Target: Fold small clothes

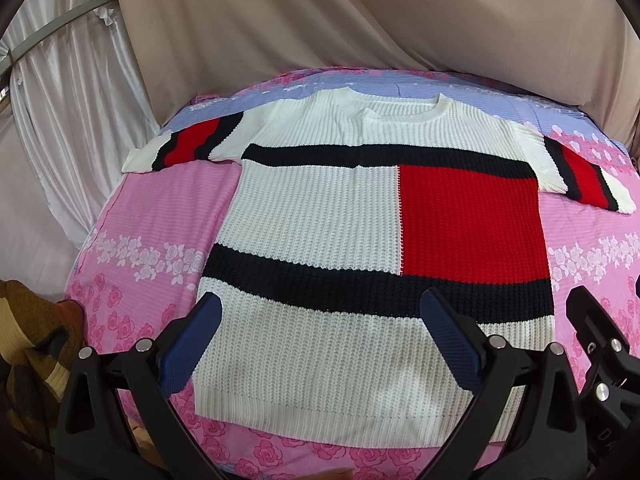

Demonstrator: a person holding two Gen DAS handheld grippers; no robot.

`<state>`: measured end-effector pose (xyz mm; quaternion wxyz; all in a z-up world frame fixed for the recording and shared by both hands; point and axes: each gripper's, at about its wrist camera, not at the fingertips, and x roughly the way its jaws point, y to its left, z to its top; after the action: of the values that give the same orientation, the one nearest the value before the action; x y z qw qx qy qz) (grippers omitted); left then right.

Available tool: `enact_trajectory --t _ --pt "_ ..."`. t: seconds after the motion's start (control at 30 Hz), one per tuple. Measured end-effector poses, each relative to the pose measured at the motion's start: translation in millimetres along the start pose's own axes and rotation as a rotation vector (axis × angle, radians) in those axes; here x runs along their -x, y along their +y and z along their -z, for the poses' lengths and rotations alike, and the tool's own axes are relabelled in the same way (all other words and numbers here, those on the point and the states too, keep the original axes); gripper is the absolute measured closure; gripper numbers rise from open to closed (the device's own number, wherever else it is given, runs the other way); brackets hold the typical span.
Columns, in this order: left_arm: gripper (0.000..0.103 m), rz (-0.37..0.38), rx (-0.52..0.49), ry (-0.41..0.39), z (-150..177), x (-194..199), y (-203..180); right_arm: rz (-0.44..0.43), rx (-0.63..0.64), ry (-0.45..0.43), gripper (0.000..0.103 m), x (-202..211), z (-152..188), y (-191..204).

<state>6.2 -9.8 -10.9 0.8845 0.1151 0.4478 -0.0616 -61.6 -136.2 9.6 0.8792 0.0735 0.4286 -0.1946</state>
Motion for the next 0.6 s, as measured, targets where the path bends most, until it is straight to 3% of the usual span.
enact_trajectory --t 0.6 --pt "0.006 0.001 0.001 0.002 -0.2 0.0 1.0 0.000 0.003 0.002 0.005 -1.4 0.5 0.9"
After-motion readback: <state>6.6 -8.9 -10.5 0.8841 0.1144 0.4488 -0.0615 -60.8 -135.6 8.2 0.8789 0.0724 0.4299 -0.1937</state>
